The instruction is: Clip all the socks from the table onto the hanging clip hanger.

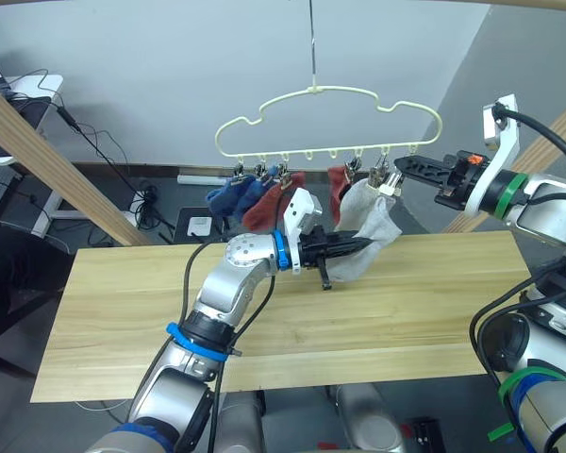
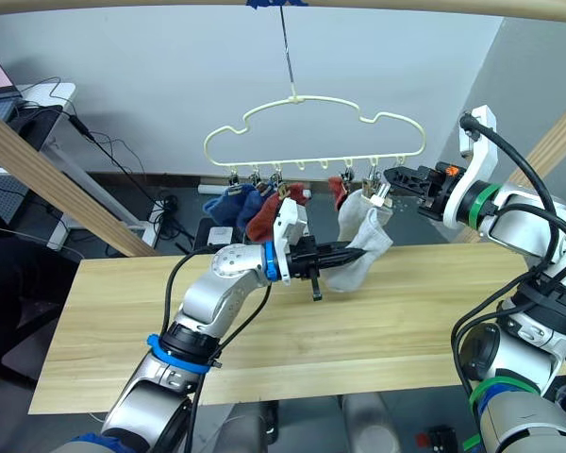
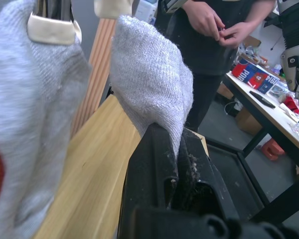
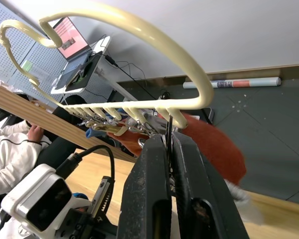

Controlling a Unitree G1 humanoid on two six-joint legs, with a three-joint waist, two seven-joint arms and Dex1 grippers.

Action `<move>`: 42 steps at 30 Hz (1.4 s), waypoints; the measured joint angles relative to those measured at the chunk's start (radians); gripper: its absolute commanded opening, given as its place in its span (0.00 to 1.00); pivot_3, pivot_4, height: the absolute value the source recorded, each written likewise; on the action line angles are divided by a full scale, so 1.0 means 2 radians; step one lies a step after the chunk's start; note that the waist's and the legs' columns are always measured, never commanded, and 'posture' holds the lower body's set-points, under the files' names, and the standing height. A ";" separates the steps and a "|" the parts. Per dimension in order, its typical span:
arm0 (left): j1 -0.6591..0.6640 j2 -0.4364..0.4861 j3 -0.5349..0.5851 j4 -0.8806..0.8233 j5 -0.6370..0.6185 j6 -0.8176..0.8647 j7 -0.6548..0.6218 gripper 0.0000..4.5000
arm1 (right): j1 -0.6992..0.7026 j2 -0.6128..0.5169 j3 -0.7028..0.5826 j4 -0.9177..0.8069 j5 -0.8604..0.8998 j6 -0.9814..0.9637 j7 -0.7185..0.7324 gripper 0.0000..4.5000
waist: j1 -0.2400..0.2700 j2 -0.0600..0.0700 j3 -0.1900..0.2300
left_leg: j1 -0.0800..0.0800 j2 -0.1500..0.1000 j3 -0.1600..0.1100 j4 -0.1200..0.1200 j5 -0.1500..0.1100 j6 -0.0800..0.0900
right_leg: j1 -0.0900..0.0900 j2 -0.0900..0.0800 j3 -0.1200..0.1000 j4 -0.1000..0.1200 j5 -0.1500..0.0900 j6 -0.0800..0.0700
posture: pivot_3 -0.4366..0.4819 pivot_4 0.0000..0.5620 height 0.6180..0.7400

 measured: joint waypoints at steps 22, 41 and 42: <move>-0.054 -0.024 0.016 0.050 0.013 -0.038 0.006 0.00 | 0.080 -0.122 0.145 0.006 0.216 -0.174 -0.105 0.06 | 0.000 0.000 0.000 | 0.000 0.000 0.000 0.000 0.000 0.000 | 0.000 0.000 0.000 0.000 -0.002 0.003 | 0.22 0.48 1.00; -0.076 -0.066 0.018 0.138 0.017 -0.060 0.009 0.44 | 0.205 -0.227 0.149 -0.131 0.091 -0.267 -0.039 1.00 | 0.000 0.000 0.000 | 0.000 0.000 0.000 0.000 0.000 0.000 | 0.000 0.000 0.000 -0.001 -0.002 0.004 | 0.16 0.47 1.00; -0.077 -0.069 0.020 0.151 0.017 -0.060 0.011 0.51 | 0.218 -0.228 0.150 -0.149 0.068 -0.275 -0.029 1.00 | -0.001 0.000 0.000 | 0.000 0.000 0.000 0.000 0.000 0.000 | 0.000 0.000 0.000 -0.001 -0.002 0.004 | 0.16 0.47 1.00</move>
